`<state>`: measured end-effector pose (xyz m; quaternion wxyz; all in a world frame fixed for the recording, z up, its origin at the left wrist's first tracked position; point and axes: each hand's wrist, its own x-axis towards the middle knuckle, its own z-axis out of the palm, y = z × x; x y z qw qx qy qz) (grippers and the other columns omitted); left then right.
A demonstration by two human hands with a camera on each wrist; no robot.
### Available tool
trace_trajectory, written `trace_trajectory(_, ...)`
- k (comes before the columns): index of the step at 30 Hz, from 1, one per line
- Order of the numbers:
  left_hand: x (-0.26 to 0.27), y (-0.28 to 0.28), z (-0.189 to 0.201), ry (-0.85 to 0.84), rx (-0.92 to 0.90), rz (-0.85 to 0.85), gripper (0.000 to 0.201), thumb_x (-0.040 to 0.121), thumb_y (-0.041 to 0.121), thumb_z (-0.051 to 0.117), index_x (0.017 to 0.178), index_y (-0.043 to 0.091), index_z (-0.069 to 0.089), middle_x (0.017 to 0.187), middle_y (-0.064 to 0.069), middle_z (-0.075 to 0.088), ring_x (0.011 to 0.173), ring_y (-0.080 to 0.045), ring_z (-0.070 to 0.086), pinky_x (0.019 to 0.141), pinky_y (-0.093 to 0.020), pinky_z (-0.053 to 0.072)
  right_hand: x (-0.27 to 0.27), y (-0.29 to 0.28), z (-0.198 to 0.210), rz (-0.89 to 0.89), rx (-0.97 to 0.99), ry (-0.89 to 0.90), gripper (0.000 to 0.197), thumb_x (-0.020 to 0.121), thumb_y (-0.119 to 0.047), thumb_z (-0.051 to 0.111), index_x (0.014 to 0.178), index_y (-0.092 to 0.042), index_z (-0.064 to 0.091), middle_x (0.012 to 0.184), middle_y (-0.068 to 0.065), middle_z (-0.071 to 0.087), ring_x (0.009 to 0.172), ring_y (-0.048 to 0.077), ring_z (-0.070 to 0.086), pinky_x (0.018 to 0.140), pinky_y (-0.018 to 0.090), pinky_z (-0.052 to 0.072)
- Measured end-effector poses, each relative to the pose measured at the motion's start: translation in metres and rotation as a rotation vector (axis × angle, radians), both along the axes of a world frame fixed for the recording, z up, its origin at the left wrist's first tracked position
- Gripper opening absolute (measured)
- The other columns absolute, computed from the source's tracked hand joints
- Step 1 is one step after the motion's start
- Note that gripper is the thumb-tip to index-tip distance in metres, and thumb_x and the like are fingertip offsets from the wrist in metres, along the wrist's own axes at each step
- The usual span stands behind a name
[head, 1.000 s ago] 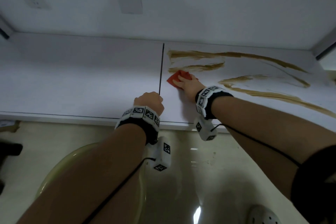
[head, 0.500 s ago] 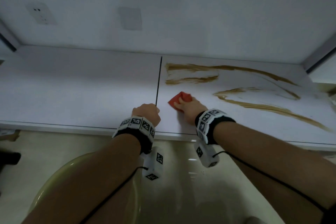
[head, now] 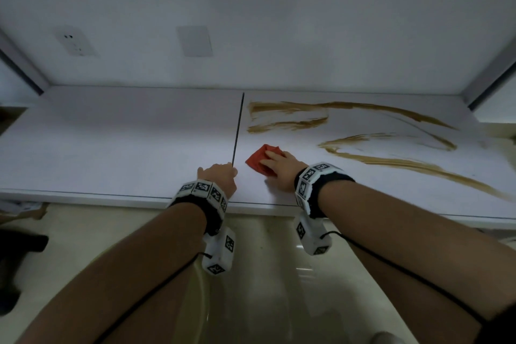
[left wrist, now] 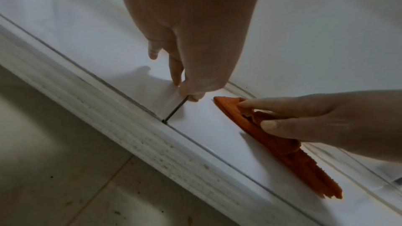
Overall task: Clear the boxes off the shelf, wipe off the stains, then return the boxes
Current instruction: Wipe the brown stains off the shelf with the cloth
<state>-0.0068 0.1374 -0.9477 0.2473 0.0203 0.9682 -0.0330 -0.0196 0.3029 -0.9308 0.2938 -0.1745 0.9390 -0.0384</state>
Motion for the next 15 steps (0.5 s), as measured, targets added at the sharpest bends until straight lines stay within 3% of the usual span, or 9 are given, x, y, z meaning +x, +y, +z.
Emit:
trace_trajectory(4,0.0,0.017,0.009,-0.052,-0.075,0.041,0.034,0.089,0.01,0.044,0.123,0.01,0.053,0.126,-0.006,0.056,0.119,-0.025,0.051,0.112,-0.048,0.027,0.004,0.02,0.014,-0.019,-0.022,0.061,0.054,0.098,-0.033,0.041,0.148,-0.027,0.021,0.158,-0.005,0.006,0.142,0.033,0.013,0.111,0.053,0.029)
trace_trajectory(8,0.001,0.041,0.024,-0.017,-0.099,0.054,0.031,0.093,0.012,0.042,0.12,0.009,0.055,0.127,-0.008,0.056,0.12,-0.025,0.052,0.108,-0.044,0.034,0.008,0.041,0.021,-0.045,-0.009,0.064,0.057,0.099,-0.029,0.041,0.15,-0.028,0.016,0.159,-0.006,-0.001,0.146,0.032,0.004,0.114,0.052,0.024)
trace_trajectory(12,0.001,0.054,0.042,0.038,-0.058,0.048,0.037,0.093,0.011,0.04,0.128,0.009,0.05,0.139,-0.007,0.043,0.123,-0.024,0.049,0.101,-0.038,0.039,0.011,0.056,0.029,-0.055,-0.033,0.062,0.058,0.097,-0.02,0.041,0.149,-0.03,0.018,0.16,-0.003,0.0,0.146,0.033,0.002,0.116,0.052,0.021)
trace_trajectory(15,0.001,0.064,0.054,0.01,-0.049,-0.004,0.04,0.095,0.008,0.037,0.134,0.008,0.047,0.146,-0.012,0.034,0.13,-0.026,0.045,0.104,-0.035,0.039,0.013,0.064,0.037,-0.055,0.002,0.055,0.062,0.094,-0.014,0.043,0.149,-0.03,0.018,0.16,-0.002,-0.002,0.146,0.033,0.001,0.115,0.052,0.02)
